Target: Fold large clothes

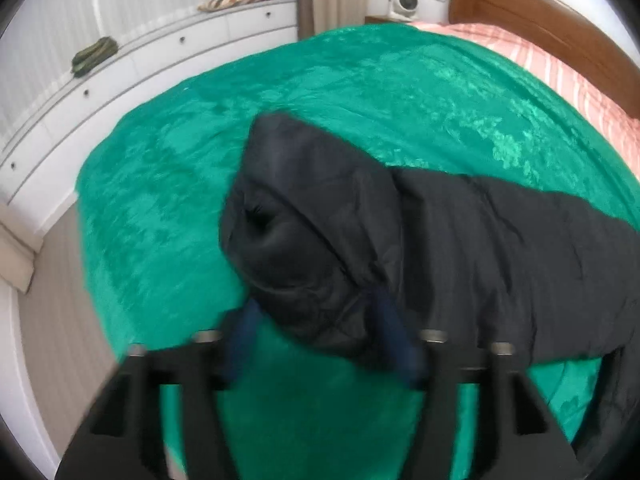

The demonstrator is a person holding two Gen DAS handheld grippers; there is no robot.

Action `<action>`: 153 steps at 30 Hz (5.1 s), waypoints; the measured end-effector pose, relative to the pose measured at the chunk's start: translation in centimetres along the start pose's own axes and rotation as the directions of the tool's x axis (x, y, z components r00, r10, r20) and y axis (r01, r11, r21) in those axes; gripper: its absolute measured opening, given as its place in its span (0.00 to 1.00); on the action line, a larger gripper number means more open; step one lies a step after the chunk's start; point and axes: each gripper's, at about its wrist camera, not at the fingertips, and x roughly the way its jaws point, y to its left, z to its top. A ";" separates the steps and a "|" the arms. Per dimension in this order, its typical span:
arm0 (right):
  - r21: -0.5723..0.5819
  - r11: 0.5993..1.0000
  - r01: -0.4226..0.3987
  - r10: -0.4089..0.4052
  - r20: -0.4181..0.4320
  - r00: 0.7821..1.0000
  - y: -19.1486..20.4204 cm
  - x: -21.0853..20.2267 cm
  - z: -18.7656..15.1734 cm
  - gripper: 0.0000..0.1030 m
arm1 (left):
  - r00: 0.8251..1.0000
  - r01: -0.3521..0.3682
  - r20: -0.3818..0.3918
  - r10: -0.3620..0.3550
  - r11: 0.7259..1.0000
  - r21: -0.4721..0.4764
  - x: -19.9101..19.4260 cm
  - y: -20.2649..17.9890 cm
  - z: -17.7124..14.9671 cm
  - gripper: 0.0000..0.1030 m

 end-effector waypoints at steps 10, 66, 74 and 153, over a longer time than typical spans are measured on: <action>0.371 0.929 -0.022 0.012 0.029 0.999 -12.7 0.6 3.6 0.12 | 0.988 0.116 0.084 -0.127 0.985 0.126 -9.0 2.2 -3.6 0.82; 0.978 0.015 0.206 -0.263 -0.195 0.945 -35.1 2.1 -22.1 0.09 | 0.971 0.234 -0.035 -0.235 0.917 0.323 -12.2 -10.1 -14.1 0.89; 0.969 0.103 0.224 -0.359 -0.174 0.917 -30.5 -1.3 -19.8 0.80 | 0.972 0.229 -0.019 -0.236 0.915 0.332 -12.0 -10.0 -14.0 0.89; 0.697 0.701 0.154 -0.208 -0.006 0.978 -6.6 -10.7 -16.5 0.94 | 0.908 0.267 0.210 -0.362 0.888 0.374 -14.5 -10.1 -14.5 0.99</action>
